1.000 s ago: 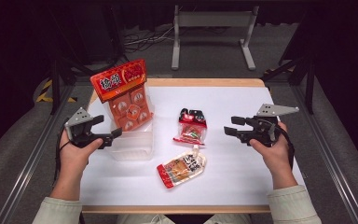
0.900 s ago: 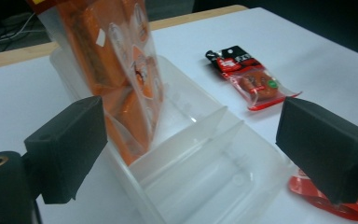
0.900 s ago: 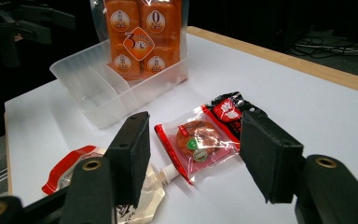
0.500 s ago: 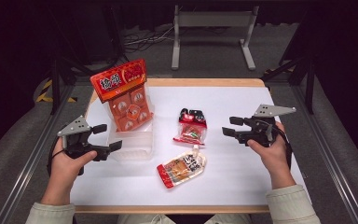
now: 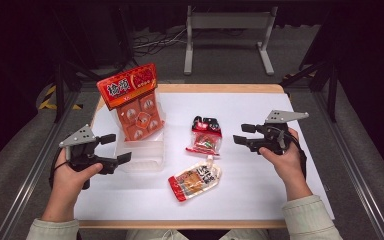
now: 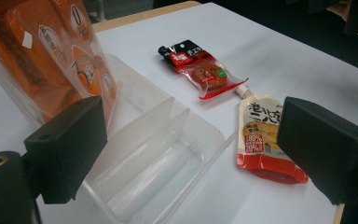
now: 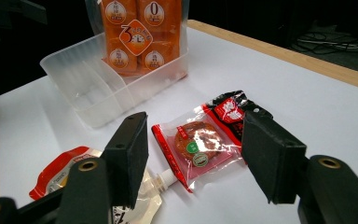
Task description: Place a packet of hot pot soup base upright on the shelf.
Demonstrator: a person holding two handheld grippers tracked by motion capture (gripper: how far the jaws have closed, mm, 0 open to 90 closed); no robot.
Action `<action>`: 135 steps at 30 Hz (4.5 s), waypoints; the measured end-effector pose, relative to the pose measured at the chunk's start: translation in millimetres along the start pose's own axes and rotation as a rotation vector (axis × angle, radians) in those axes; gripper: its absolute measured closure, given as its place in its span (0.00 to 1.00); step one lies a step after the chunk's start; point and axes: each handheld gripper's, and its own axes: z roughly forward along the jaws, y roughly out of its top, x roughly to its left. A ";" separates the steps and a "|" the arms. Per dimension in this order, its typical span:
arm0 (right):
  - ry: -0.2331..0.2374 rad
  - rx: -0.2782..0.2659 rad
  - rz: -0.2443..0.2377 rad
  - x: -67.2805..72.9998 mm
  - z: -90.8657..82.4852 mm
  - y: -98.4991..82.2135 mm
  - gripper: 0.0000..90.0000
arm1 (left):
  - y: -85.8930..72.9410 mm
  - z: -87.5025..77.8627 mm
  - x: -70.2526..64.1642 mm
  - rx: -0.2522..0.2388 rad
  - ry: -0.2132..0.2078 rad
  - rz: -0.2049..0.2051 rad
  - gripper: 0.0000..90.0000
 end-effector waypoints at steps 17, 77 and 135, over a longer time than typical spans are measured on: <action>-0.021 0.050 0.041 -24.0 38.7 3.3 0.46 | -0.6 1.8 -6.2 0.015 -0.041 0.037 0.09; -0.113 0.210 0.209 -74.2 146.4 -37.3 0.70 | -4.3 15.6 -10.5 0.045 -0.070 0.046 0.09; -0.003 -0.007 0.008 -22.9 71.0 21.2 1.00 | -6.5 32.5 -13.9 -0.005 -0.118 0.020 0.06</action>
